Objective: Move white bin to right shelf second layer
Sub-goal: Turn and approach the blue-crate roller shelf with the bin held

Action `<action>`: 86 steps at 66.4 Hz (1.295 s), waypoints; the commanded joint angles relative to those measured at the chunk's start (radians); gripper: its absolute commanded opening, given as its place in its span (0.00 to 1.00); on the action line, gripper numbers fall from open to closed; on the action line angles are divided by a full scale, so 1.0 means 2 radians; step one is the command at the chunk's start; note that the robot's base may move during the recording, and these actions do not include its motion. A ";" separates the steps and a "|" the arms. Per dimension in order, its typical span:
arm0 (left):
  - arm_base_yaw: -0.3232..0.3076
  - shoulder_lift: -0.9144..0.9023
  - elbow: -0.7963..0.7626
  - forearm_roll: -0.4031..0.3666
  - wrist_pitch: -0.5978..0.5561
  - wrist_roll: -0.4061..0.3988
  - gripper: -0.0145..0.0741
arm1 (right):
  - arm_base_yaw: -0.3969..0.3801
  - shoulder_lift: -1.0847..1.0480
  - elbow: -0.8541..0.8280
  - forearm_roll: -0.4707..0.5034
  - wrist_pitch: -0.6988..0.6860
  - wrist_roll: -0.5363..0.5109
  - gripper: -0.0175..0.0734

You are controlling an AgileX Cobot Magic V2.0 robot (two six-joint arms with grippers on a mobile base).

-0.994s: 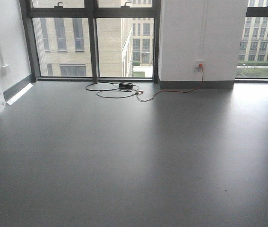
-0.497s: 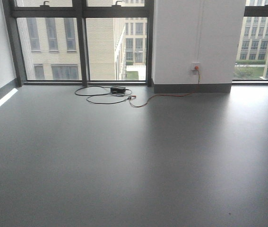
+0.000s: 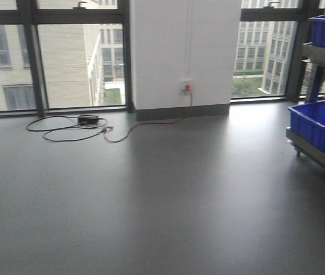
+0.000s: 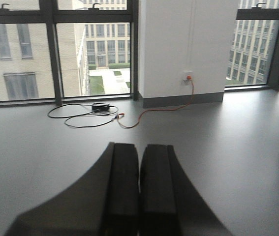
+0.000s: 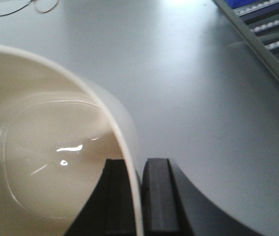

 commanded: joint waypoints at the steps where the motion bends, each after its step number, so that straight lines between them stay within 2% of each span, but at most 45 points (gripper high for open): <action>1: -0.002 -0.008 0.018 -0.003 -0.039 -0.002 0.26 | -0.002 0.001 -0.016 -0.004 -0.047 0.001 0.31; 86: -0.002 -0.008 0.018 -0.003 -0.039 -0.002 0.26 | -0.002 0.001 -0.016 -0.004 -0.047 0.001 0.31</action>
